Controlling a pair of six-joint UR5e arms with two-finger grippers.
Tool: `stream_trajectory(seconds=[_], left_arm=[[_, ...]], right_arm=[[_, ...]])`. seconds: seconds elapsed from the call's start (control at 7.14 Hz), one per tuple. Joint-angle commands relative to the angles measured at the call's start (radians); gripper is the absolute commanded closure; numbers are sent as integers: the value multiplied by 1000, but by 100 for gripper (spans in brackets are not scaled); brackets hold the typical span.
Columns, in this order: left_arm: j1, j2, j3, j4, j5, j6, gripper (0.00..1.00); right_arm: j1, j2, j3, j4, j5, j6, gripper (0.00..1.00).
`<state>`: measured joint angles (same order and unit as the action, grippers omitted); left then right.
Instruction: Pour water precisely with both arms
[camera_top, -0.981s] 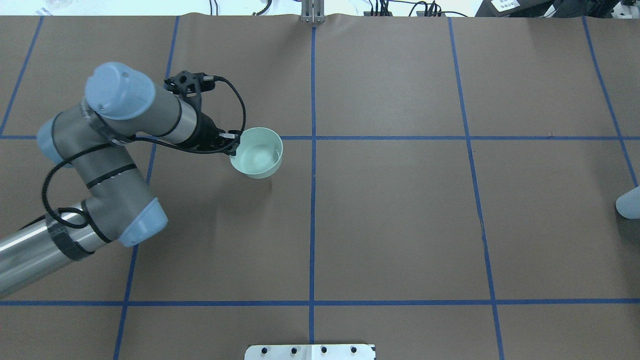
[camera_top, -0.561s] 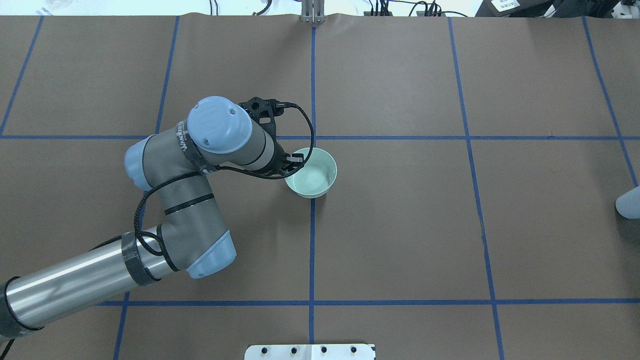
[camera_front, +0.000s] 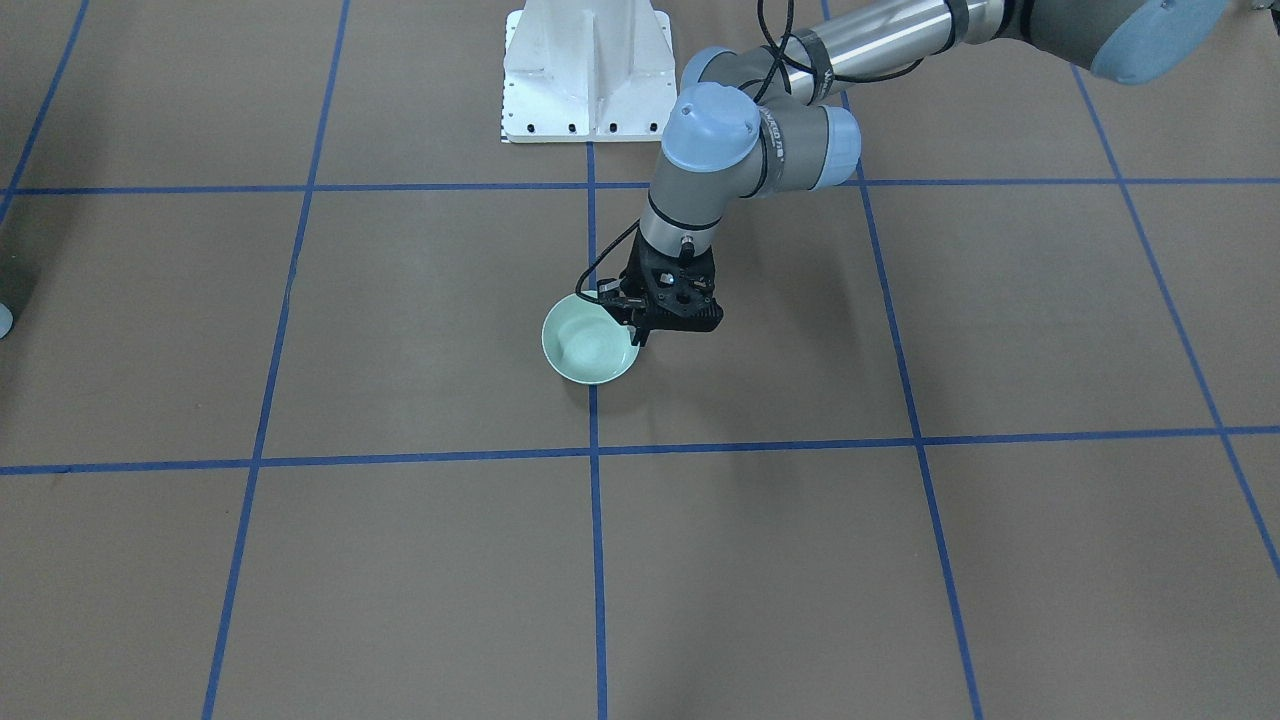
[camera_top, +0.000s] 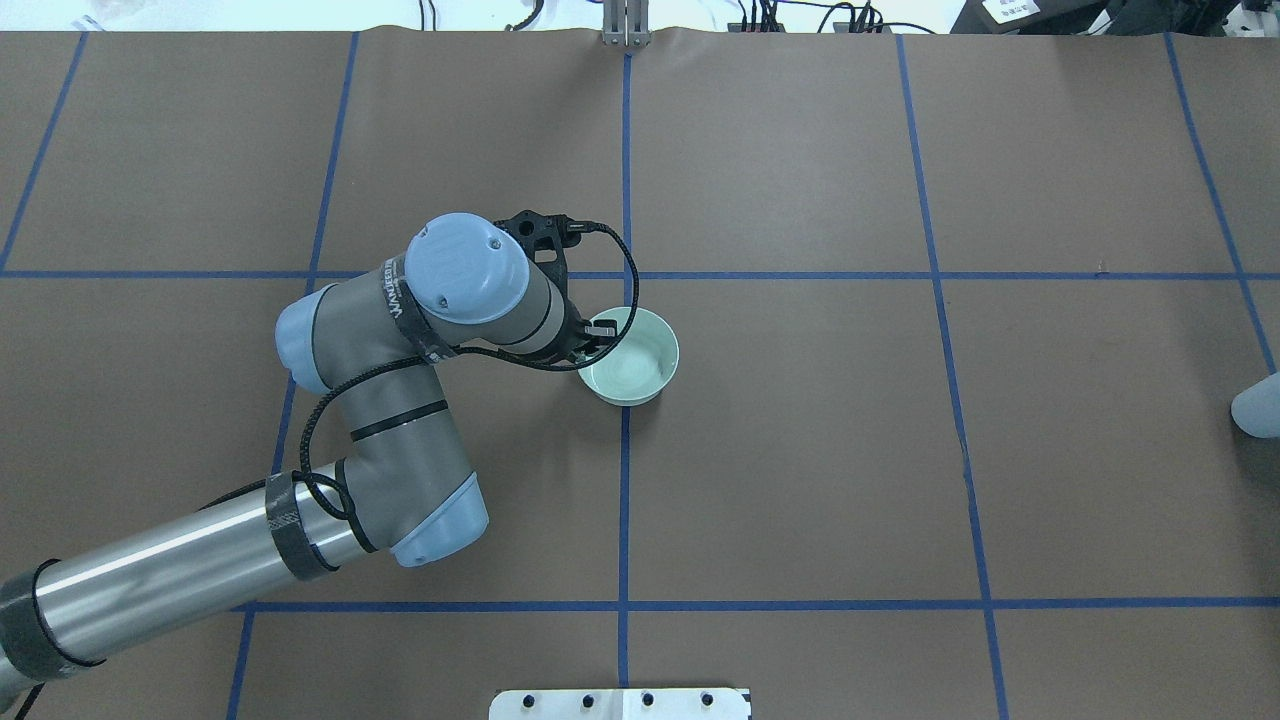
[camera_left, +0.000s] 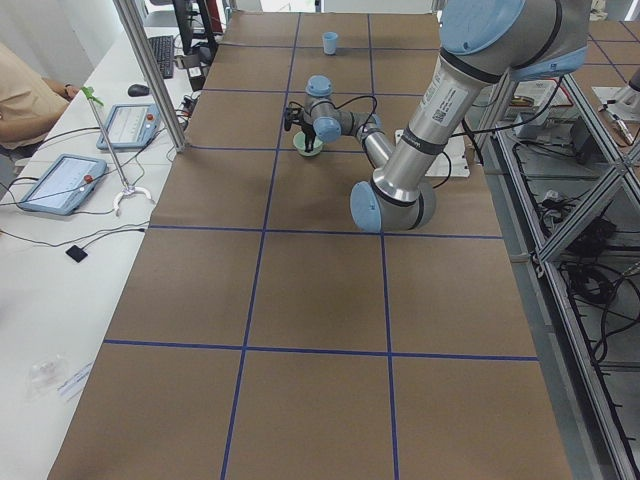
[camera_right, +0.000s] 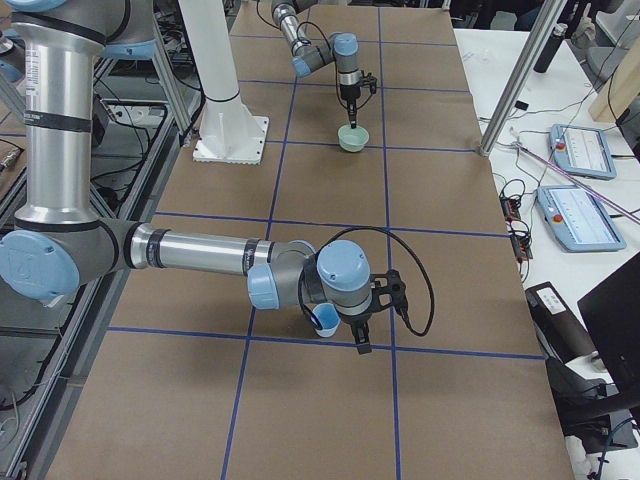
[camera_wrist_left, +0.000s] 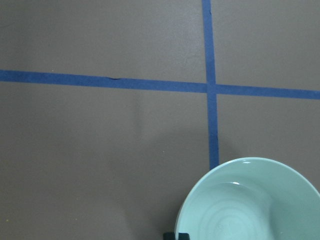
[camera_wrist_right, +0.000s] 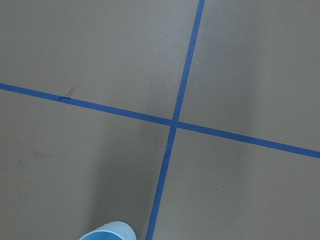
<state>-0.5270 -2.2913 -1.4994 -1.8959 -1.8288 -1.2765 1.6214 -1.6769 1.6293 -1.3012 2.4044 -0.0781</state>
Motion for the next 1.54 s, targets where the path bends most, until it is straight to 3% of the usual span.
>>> stream_trajectory(seconds=[0.0, 0.28, 0.42, 0.7, 0.84, 1.12, 1.4], left_arm=[[-2, -1, 1, -2, 2, 0, 0], [-57, 3, -68, 39, -18, 49, 0], [-89, 24, -149, 161, -59, 124, 0], [-180, 207, -412, 337, -102, 353, 0], [-268, 305, -462, 340, -175, 479, 0], [-489, 462, -476, 342, -312, 853, 0], [-695, 579, -437, 340, -331, 1158, 0]], right_arm=[[0, 0, 7, 2, -1, 23, 0], [0, 0, 23, 2, 1, 52, 0], [0, -1, 52, 2, 1, 107, 0], [-6, -26, 133, -3, 4, 260, 1], [-33, -55, 194, -3, 1, 332, 1], [-101, -96, 289, -3, -34, 488, 1], [-210, -116, 374, -3, -143, 674, 1]])
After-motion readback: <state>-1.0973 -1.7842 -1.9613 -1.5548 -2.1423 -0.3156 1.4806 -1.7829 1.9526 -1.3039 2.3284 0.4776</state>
